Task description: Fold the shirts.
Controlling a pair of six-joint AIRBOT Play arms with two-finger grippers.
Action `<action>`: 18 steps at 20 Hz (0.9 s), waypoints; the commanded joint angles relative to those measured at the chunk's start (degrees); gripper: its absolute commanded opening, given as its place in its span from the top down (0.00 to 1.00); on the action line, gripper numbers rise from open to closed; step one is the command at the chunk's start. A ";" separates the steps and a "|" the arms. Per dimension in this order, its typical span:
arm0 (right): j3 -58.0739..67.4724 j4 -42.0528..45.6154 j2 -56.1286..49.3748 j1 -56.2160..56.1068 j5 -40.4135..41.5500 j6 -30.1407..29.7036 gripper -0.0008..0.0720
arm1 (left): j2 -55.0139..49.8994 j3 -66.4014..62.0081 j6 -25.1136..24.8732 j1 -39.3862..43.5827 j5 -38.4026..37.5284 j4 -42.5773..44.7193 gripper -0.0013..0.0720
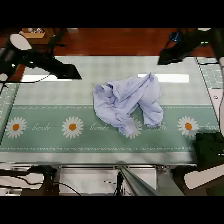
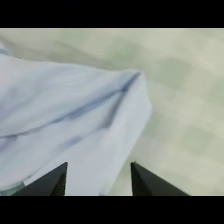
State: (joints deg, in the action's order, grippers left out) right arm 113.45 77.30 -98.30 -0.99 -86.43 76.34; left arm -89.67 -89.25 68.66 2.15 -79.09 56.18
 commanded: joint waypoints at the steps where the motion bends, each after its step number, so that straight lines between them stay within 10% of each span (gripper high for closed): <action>1: -0.09 3.26 4.46 5.66 -10.14 2.05 0.33 | 0.52 -1.05 3.48 -4.76 -11.06 0.98 0.32; 6: -6.71 -0.31 8.02 14.36 -13.75 3.15 0.33 | 1.03 9.90 4.42 -4.11 -14.14 0.79 0.14; 18: -53.68 -11.17 23.80 20.68 3.15 -4.28 0.31 | -3.10 26.14 1.49 8.41 6.73 -9.84 0.00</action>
State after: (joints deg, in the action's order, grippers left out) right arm 66.67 69.67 -76.84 18.24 -85.73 74.59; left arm -91.24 -64.14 70.39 8.05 -76.86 48.56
